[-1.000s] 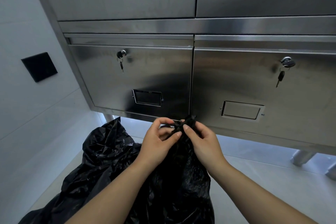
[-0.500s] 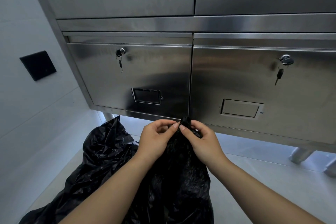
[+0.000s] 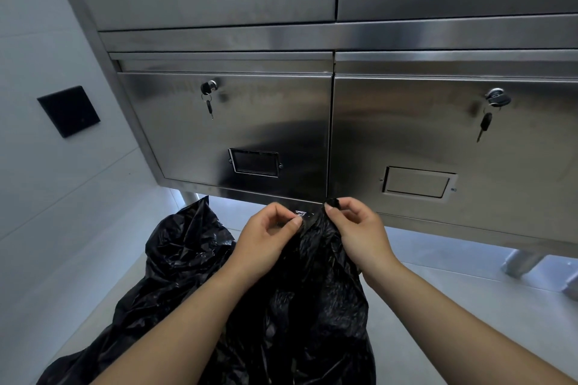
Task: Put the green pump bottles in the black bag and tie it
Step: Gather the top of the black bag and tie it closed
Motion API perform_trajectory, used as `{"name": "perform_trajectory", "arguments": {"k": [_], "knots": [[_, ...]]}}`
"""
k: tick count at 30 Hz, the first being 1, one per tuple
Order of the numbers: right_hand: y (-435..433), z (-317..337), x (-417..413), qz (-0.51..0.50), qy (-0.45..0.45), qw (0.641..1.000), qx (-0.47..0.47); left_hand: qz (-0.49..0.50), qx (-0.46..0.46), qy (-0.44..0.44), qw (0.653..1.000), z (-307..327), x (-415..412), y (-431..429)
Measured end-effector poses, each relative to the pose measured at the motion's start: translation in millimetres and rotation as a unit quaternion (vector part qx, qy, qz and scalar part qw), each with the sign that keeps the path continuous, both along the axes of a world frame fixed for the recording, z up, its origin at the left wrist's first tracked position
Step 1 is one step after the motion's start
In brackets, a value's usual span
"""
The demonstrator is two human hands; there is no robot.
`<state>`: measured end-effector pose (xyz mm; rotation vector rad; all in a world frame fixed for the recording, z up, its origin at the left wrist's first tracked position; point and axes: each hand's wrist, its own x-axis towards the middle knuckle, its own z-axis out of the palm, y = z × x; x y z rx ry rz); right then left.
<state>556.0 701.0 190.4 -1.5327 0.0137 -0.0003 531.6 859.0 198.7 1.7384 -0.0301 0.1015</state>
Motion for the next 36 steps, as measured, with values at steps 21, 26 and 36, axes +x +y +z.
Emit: {"name": "perform_trajectory", "arguments": {"k": [21, 26, 36], "knots": [[-3.7, -11.9, -2.6, 0.125, -0.162, 0.926, -0.316, 0.070, 0.038, -0.011, 0.997, 1.7, 7.3, 1.1], [-5.6, -8.7, 1.4, 0.110, -0.172, 0.928, -0.311, -0.015, 0.047, -0.015, 0.999, 5.3, 4.7, 11.1], [-6.2, 0.2, -0.5, 0.173, -0.092, 0.957, -0.213, -0.017, 0.187, -0.085, 0.979, 2.7, 7.8, 16.1]]}}
